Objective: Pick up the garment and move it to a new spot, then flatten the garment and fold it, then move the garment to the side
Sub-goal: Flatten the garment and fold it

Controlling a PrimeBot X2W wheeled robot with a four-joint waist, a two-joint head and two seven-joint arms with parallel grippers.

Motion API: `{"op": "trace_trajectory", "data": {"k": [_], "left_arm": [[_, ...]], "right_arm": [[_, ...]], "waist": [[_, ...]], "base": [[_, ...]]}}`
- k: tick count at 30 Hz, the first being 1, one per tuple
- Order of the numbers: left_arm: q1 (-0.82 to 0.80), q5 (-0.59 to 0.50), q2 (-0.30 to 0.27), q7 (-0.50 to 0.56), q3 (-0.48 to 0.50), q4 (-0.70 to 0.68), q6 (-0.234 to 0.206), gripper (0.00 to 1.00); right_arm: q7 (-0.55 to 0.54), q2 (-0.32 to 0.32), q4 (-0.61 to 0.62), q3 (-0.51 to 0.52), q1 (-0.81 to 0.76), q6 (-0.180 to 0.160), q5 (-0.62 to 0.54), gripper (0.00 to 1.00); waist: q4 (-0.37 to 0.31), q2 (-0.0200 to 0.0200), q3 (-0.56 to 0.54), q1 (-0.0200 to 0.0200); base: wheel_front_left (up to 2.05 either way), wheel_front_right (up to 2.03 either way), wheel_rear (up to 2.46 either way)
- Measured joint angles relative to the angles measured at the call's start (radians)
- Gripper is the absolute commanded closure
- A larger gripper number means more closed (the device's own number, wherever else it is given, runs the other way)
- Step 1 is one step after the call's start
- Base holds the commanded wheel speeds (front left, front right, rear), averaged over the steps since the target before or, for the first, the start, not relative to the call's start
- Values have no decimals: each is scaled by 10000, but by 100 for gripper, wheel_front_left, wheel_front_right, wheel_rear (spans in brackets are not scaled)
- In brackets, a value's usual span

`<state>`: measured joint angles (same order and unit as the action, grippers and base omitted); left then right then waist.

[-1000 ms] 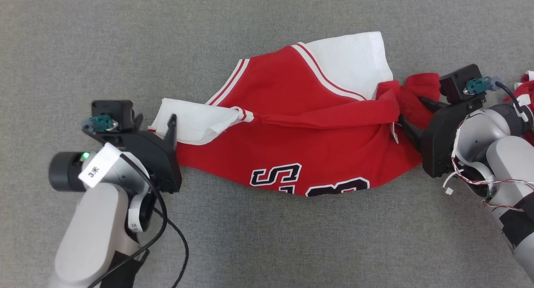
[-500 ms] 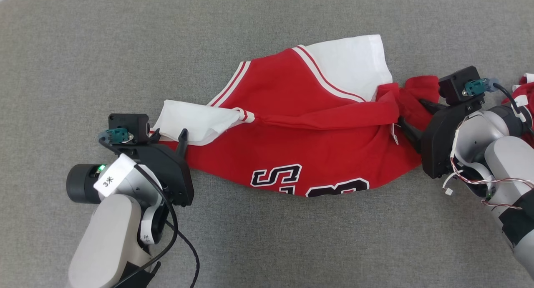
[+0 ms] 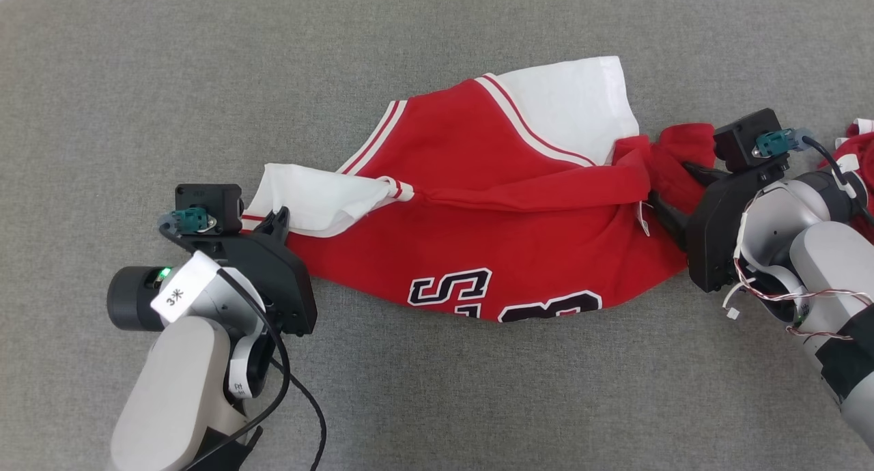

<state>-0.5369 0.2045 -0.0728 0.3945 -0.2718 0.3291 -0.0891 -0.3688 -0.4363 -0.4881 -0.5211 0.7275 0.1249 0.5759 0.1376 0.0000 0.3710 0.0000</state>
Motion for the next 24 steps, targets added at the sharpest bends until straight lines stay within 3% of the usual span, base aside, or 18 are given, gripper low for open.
{"op": "trace_trajectory", "data": {"k": [9,13,24], "left_arm": [[-12,0,54,-4,-69,-104,-2,100],[-12,25,56,-6,-40,-10,-2,100],[-3,90,25,-92,13,169,-2,100]], "right_arm": [[86,-79,2,-324,135,-4,184,0],[79,-178,35,-594,274,-42,-535,0],[98,-370,550,-654,384,-556,-940,0]], "waist": [[87,0,87,0],[123,0,76,0],[-142,0,-392,0]], "base": [[0,0,0],[0,0,0],[0,0,0]]}}
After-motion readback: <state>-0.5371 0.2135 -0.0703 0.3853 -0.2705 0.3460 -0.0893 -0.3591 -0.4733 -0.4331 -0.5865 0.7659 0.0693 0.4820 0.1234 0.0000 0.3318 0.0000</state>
